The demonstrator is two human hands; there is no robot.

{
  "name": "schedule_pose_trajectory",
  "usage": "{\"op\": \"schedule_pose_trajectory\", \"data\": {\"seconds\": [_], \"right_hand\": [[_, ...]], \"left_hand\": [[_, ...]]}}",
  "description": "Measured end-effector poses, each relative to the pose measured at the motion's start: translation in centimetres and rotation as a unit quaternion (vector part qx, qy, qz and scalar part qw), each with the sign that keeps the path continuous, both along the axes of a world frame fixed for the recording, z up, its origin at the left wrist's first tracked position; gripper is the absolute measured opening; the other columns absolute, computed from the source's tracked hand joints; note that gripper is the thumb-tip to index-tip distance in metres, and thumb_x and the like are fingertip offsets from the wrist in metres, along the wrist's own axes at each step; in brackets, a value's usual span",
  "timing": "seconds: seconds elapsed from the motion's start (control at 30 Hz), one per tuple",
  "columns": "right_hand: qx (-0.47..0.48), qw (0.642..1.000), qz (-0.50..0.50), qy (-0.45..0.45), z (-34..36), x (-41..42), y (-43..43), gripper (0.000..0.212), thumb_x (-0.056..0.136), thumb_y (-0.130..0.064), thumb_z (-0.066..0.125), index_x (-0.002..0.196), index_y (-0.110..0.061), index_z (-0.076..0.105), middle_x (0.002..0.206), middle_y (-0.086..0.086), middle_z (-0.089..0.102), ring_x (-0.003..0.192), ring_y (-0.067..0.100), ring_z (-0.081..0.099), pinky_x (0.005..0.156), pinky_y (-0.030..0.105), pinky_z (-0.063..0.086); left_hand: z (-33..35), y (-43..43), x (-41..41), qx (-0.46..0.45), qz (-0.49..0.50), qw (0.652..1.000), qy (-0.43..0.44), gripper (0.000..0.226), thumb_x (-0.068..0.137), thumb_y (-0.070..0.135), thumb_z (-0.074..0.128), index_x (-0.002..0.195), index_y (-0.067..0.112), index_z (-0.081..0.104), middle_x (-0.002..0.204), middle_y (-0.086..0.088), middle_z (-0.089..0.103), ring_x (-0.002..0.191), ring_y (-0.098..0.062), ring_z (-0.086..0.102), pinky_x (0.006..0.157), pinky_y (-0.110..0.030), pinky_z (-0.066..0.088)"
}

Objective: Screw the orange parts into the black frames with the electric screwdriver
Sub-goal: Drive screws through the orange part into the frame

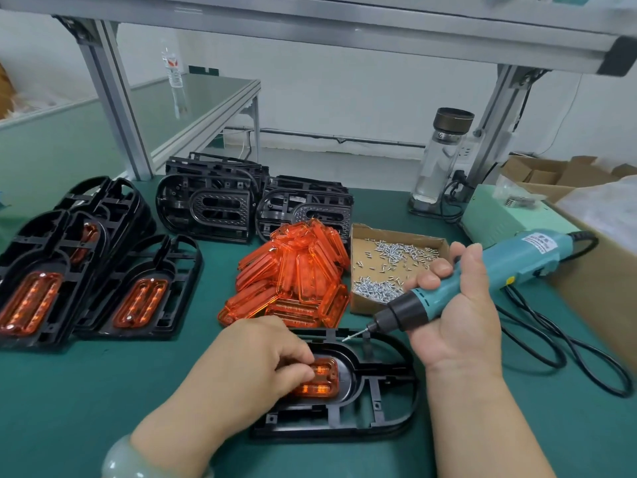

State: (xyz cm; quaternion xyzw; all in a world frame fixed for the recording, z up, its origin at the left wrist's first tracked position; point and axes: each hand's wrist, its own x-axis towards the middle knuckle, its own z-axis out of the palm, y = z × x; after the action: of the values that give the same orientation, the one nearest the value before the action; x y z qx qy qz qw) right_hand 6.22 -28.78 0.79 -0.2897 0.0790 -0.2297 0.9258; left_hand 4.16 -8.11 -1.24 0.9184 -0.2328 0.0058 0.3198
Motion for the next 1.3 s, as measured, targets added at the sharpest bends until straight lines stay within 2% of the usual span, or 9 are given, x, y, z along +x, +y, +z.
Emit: {"op": "schedule_pose_trajectory", "data": {"seconds": [0.1,0.2,0.3,0.43,0.6,0.77,0.97,1.13,1.3], "right_hand": [[-0.025,1.000,0.004,0.001,0.0,-0.1,-0.2,0.027,0.072,-0.039,0.067,0.086,-0.021,0.051,0.058,-0.009,0.048,0.045,0.005,0.044,0.051,0.017,0.044],[-0.039,0.999,0.009,0.000,0.0,-0.1,-0.1,0.028,0.072,-0.038,0.067,0.087,-0.021,0.051,0.058,-0.009,0.048,0.045,0.005,0.044,0.052,0.017,0.044],[-0.050,0.999,0.008,0.002,-0.1,0.0,0.0,0.026,0.075,-0.034,0.067,0.087,-0.020,0.050,0.057,-0.008,0.049,0.043,0.006,0.045,0.052,0.018,0.044],[-0.092,0.996,0.009,0.000,-0.3,0.0,-0.1,0.015,0.091,-0.027,0.061,0.092,-0.018,0.049,0.057,-0.006,0.048,0.044,0.008,0.044,0.051,0.021,0.043],[-0.143,0.989,0.034,-0.011,-0.4,-0.1,-0.3,0.011,0.089,-0.024,0.062,0.091,-0.017,0.053,0.058,-0.005,0.048,0.044,0.010,0.044,0.050,0.023,0.043],[-0.147,0.988,0.044,-0.019,-0.3,-0.1,0.1,0.022,0.078,-0.027,0.066,0.092,-0.016,0.053,0.058,-0.004,0.048,0.044,0.010,0.045,0.050,0.024,0.044],[-0.150,0.987,0.052,-0.025,-0.4,-0.2,0.3,0.017,0.084,-0.026,0.063,0.093,-0.016,0.052,0.058,-0.005,0.049,0.044,0.010,0.045,0.051,0.024,0.044],[-0.152,0.987,0.049,-0.031,-0.5,-0.3,0.1,0.008,0.092,-0.022,0.059,0.092,-0.017,0.053,0.059,-0.005,0.048,0.045,0.009,0.045,0.052,0.024,0.044],[-0.143,0.988,0.043,-0.026,-0.3,-0.3,0.0,0.008,0.093,-0.022,0.059,0.093,-0.017,0.053,0.059,-0.005,0.048,0.044,0.010,0.045,0.052,0.023,0.044]], "left_hand": [[0.0,-0.7,-0.4,0.088,-0.019,0.995,-0.031,0.017,0.084,0.042,0.061,0.098,0.039,0.069,0.092,0.015,0.057,0.089,0.000,0.051,0.079,-0.022,0.042],[-0.1,-1.1,-0.4,0.116,-0.013,0.992,-0.050,0.021,0.088,0.043,0.055,0.104,0.037,0.067,0.098,0.013,0.056,0.095,-0.004,0.049,0.081,-0.024,0.041],[-0.3,-1.6,-0.4,0.104,-0.018,0.993,-0.048,0.019,0.088,0.039,0.056,0.102,0.036,0.068,0.096,0.012,0.054,0.093,-0.004,0.047,0.080,-0.022,0.038],[-0.6,-1.9,-0.4,0.098,-0.023,0.994,-0.036,0.017,0.087,0.037,0.058,0.100,0.036,0.070,0.091,0.014,0.051,0.088,-0.002,0.043,0.078,-0.019,0.036],[-0.7,-1.7,-0.3,0.079,-0.014,0.997,-0.001,0.020,0.087,0.037,0.061,0.105,0.045,0.067,0.091,0.016,0.051,0.095,-0.002,0.046,0.083,-0.026,0.043],[-0.3,-2.2,0.0,0.110,-0.007,0.994,-0.011,0.018,0.088,0.042,0.058,0.102,0.044,0.068,0.091,0.013,0.053,0.095,-0.005,0.048,0.081,-0.029,0.044],[-0.8,-2.5,-0.3,0.089,0.004,0.995,-0.037,0.016,0.086,0.041,0.060,0.097,0.038,0.071,0.087,0.012,0.052,0.093,-0.006,0.050,0.081,-0.027,0.042],[-1.2,-2.2,-0.4,0.038,0.010,0.999,-0.011,0.011,0.083,0.043,0.065,0.090,0.039,0.072,0.082,0.012,0.052,0.086,-0.002,0.046,0.076,-0.030,0.045],[-1.4,-2.6,-0.6,0.009,0.028,0.999,-0.035,0.008,0.081,0.037,0.069,0.087,0.036,0.075,0.081,0.011,0.055,0.088,-0.005,0.050,0.081,-0.032,0.043]]}}
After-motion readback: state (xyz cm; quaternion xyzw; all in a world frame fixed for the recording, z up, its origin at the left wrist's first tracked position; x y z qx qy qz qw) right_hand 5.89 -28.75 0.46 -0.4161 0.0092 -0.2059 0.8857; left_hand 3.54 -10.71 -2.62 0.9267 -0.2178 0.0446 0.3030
